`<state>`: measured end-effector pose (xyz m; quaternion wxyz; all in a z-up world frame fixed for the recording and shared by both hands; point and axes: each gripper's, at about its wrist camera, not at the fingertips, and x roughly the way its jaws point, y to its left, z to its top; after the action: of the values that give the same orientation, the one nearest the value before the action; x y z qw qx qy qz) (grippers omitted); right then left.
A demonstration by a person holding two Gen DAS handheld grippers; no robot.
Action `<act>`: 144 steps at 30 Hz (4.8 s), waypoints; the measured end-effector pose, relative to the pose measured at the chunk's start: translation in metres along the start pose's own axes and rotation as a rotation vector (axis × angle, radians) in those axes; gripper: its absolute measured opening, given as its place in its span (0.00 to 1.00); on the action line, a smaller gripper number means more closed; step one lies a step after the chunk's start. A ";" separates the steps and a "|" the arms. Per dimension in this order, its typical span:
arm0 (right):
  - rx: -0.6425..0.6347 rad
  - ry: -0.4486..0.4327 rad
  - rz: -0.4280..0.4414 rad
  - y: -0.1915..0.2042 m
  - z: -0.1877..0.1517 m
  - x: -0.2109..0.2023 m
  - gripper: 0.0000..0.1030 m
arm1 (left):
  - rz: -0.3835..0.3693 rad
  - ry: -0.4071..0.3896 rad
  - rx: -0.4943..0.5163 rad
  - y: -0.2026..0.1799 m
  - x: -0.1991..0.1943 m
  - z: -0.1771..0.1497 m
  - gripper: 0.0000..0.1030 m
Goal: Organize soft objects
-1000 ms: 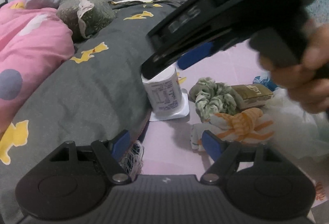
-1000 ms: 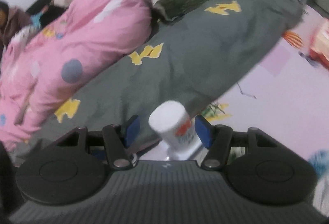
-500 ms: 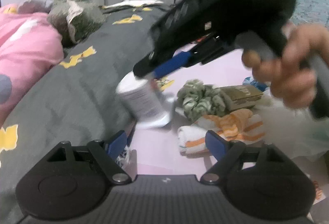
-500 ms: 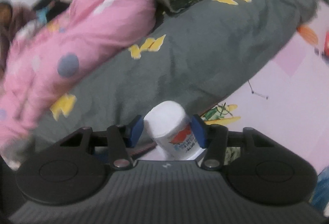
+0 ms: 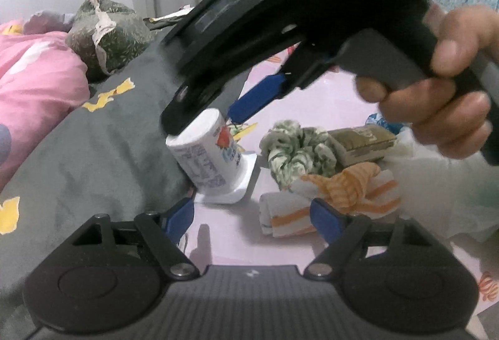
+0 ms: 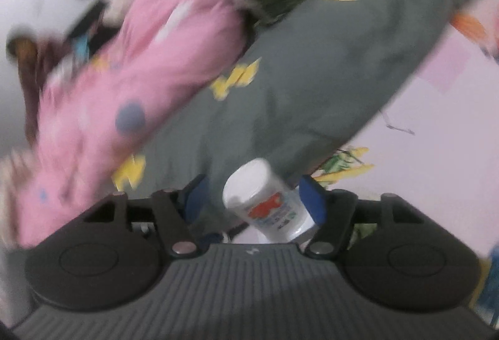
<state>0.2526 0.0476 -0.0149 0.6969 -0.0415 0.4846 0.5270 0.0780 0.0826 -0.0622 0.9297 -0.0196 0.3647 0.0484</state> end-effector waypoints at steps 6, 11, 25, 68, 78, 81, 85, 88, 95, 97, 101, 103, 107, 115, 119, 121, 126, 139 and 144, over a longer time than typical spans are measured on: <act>-0.096 0.053 -0.101 0.013 0.002 0.028 0.53 | 0.002 0.008 -0.020 0.007 0.001 -0.002 0.81; 0.243 0.040 0.105 -0.040 0.002 0.014 0.49 | -0.015 -0.011 -0.018 0.007 -0.003 0.001 0.81; 0.231 0.015 0.074 -0.054 -0.001 -0.011 0.66 | -0.018 0.034 -0.005 0.000 0.007 0.002 0.81; -0.001 0.222 -0.081 -0.006 -0.009 0.037 0.49 | 0.031 0.053 -0.027 0.012 -0.008 -0.007 0.80; 0.637 0.144 0.198 -0.122 -0.019 0.018 0.46 | 0.011 0.014 0.004 0.005 -0.013 0.002 0.80; 0.636 0.114 0.144 -0.129 -0.019 0.004 0.48 | 0.004 0.019 0.016 0.002 -0.009 0.003 0.80; 0.599 0.072 0.094 -0.124 -0.016 -0.012 0.57 | 0.005 0.013 0.027 -0.001 -0.002 0.008 0.80; 0.533 0.059 0.042 -0.114 -0.015 -0.025 0.58 | 0.002 0.004 0.021 -0.001 0.003 0.016 0.76; 0.506 0.053 -0.008 -0.091 -0.024 -0.039 0.58 | -0.056 0.008 0.016 -0.009 0.014 0.028 0.58; 0.488 0.070 -0.066 -0.085 -0.023 -0.039 0.58 | -0.076 0.016 0.015 -0.013 0.017 0.028 0.55; 0.535 0.116 -0.141 -0.081 -0.020 -0.042 0.63 | -0.102 0.016 0.006 -0.017 0.019 0.023 0.53; 0.589 0.127 -0.150 -0.084 -0.021 -0.043 0.74 | -0.116 0.010 -0.009 -0.016 0.019 0.020 0.52; 0.669 0.185 -0.195 -0.088 -0.024 -0.028 0.75 | -0.146 0.012 -0.033 -0.015 0.021 0.018 0.52; 0.709 0.186 -0.234 -0.088 -0.035 -0.008 0.68 | -0.153 -0.002 -0.062 -0.004 0.012 0.013 0.52; 0.752 0.113 -0.177 -0.092 -0.045 -0.016 0.66 | -0.151 -0.003 -0.077 0.003 0.006 0.011 0.54; 0.813 0.047 -0.066 -0.098 -0.052 -0.021 0.66 | -0.149 -0.013 -0.078 0.006 0.003 0.011 0.57; 0.943 -0.043 0.241 -0.115 -0.073 -0.007 0.67 | -0.125 -0.028 -0.100 0.010 0.007 0.018 0.60; 0.891 0.019 0.117 -0.115 -0.084 -0.007 0.75 | -0.133 -0.024 -0.098 0.006 0.020 0.023 0.60; 0.790 -0.023 -0.011 -0.103 -0.078 -0.029 0.71 | -0.137 -0.025 -0.082 0.003 0.023 0.024 0.60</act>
<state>0.2836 -0.0621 -0.0813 0.6674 0.2332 0.6421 0.2965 0.1108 0.0890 -0.0597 0.9337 -0.0821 0.3486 -0.0003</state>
